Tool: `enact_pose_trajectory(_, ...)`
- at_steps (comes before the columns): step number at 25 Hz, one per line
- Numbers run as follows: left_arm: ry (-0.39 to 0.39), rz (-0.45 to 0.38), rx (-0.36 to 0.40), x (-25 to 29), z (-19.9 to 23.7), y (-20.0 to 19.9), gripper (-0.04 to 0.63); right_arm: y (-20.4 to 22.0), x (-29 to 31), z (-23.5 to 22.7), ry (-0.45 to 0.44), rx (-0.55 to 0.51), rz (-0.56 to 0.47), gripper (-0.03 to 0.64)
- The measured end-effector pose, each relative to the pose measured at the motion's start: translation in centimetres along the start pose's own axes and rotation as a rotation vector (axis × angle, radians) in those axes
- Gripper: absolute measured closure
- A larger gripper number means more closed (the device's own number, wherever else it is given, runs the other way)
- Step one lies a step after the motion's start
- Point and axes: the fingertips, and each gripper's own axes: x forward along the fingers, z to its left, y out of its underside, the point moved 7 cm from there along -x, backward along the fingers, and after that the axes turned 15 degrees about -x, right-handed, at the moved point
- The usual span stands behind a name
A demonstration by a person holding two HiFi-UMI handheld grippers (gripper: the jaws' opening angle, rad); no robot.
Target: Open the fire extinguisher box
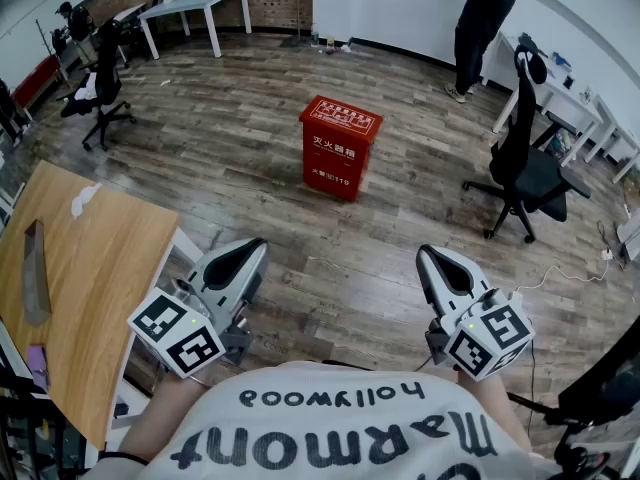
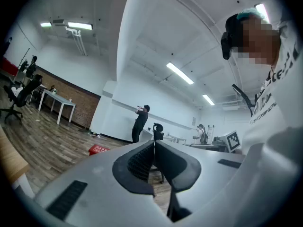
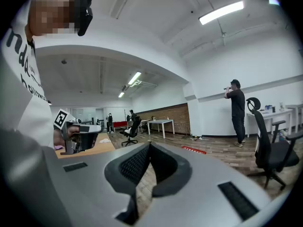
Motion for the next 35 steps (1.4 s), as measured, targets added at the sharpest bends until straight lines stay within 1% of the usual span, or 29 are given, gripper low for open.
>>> enact_pose_trajectory(9,0.002,0.004,-0.007,0.5,0.3,0.1,0.583,0.3,0.2,-0.5,0.016,0.022,0.002,0.607)
enact_pose_trajectory(15,0.002,0.005,-0.016,0.5,1.0,0.0,0.583,0.3,0.6,-0.7,0.023,0.070,-0.036,0.607)
enact_pose_trajectory(19,0.001,0.011,-0.022,0.3,1.4,0.3,0.583,0.9,0.9,-0.5,0.034,0.076,-0.036,0.607)
enact_pose_trajectory(22,0.000,0.017,-0.029,0.0,2.2,0.5,0.582,1.0,1.7,0.1,0.026,0.071,-0.041,0.607)
enact_pose_trajectory(27,0.001,0.024,-0.032,-0.6,3.5,0.0,0.583,1.0,3.2,1.0,0.022,0.073,-0.025,0.606)
enact_pose_trajectory(30,0.011,0.028,-0.030,-0.9,4.2,-0.3,0.583,1.4,4.0,1.4,0.036,0.120,0.018,0.607)
enact_pose_trajectory(32,0.017,0.033,-0.032,-1.1,4.7,-0.3,0.583,1.7,4.3,1.7,0.047,0.153,0.029,0.607)
enact_pose_trajectory(33,0.022,0.036,-0.032,-1.1,5.0,-0.3,0.584,1.7,4.5,2.0,0.054,0.153,0.026,0.607)
enact_pose_trajectory(35,0.037,0.050,-0.023,-1.2,5.5,-0.3,0.586,1.5,4.8,2.5,0.071,0.107,0.026,0.607)
